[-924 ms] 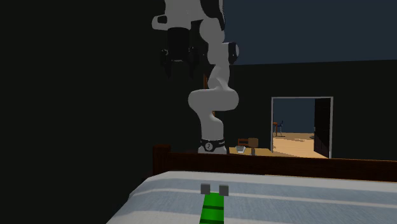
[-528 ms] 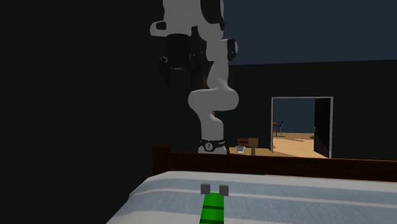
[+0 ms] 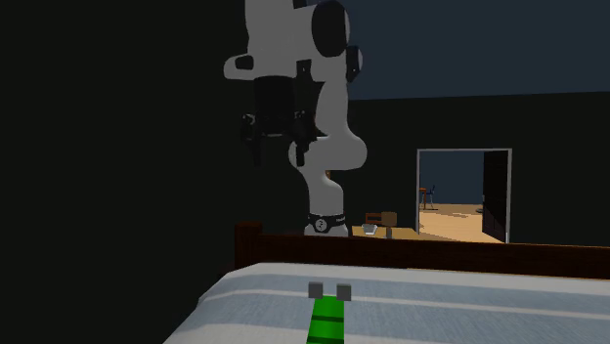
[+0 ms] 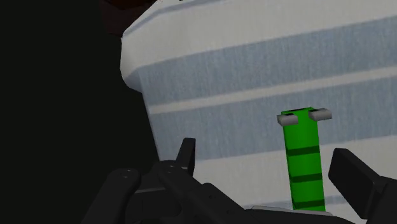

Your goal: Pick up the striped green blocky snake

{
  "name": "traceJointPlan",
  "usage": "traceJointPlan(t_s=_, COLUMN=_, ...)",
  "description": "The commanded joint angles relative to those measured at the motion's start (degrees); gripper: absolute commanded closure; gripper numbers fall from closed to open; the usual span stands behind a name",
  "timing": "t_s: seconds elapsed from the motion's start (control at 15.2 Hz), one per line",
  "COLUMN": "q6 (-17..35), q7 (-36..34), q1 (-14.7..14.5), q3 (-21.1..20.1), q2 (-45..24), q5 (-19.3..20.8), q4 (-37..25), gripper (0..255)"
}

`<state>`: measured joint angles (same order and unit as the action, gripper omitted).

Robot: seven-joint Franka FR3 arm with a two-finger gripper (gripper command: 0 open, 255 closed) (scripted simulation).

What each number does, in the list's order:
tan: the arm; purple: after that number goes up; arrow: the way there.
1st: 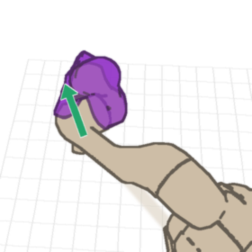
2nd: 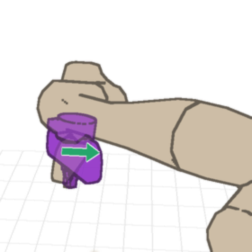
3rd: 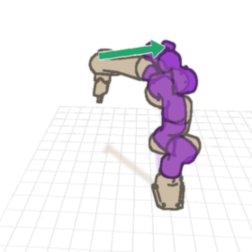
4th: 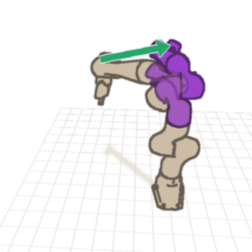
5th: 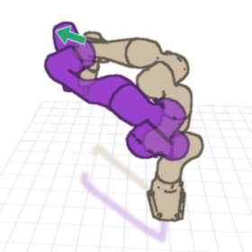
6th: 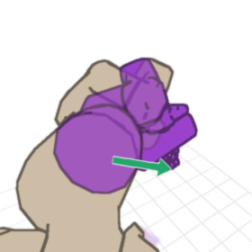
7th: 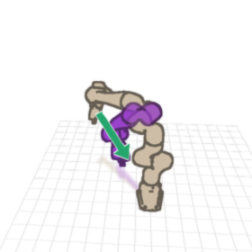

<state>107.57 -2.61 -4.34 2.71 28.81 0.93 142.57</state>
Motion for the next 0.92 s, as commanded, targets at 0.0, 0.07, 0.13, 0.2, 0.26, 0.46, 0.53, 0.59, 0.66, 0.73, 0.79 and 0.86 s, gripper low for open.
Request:
traceJointPlan(t_s=0.0, q6=4.0, q7=0.1, q1=-0.7, q3=-0.2, q2=-3.7, q5=-0.9, q4=-0.2, gripper=0)
traceJointPlan(t_s=0.07, q6=5.8, q7=0.1, q1=-1.1, q3=-0.4, q2=-5.6, q5=-1.3, q4=-0.5, gripper=0)
traceJointPlan(t_s=0.13, q6=7.6, q7=0.1, q1=-1.5, q3=-0.5, q2=-7.6, q5=-1.8, q4=-0.9, gripper=0)
traceJointPlan(t_s=0.2, q6=9.3, q7=0.2, q1=-1.8, q3=-0.7, q2=-9.6, q5=-2.2, q4=-1.3, gripper=0)
traceJointPlan(t_s=0.26, q6=11.0, q7=0.3, q1=-2.2, q3=-0.9, q2=-11.6, q5=-2.7, q4=-1.9, gripper=0)
traceJointPlan(t_s=0.46, q6=15.7, q7=0.6, q1=-3.3, q3=-1.4, q2=-17.8, q5=-4.1, q4=-3.9, gripper=0)
traceJointPlan(t_s=0.53, q6=17.1, q7=0.8, q1=-3.6, q3=-1.6, q2=-19.8, q5=-4.6, q4=-4.8, gripper=0)
traceJointPlan(t_s=0.59, q6=18.5, q7=0.9, q1=-3.9, q3=-1.8, q2=-21.9, q5=-5.1, q4=-5.7, gripper=0)
traceJointPlan(t_s=0.66, q6=19.8, q7=1.1, q1=-4.2, q3=-2.0, q2=-24.0, q5=-5.6, q4=-6.6, gripper=0)
traceJointPlan(t_s=0.73, q6=21.0, q7=1.3, q1=-4.5, q3=-2.3, q2=-26.1, q5=-6.0, q4=-7.7, gripper=0)
traceJointPlan(t_s=0.79, q6=22.2, q7=1.4, q1=-4.7, q3=-2.5, q2=-28.2, q5=-6.5, q4=-8.8, gripper=0)
traceJointPlan(t_s=0.86, q6=23.3, q7=1.6, q1=-5.0, q3=-2.8, q2=-30.3, q5=-6.9, q4=-10.0, gripper=0)
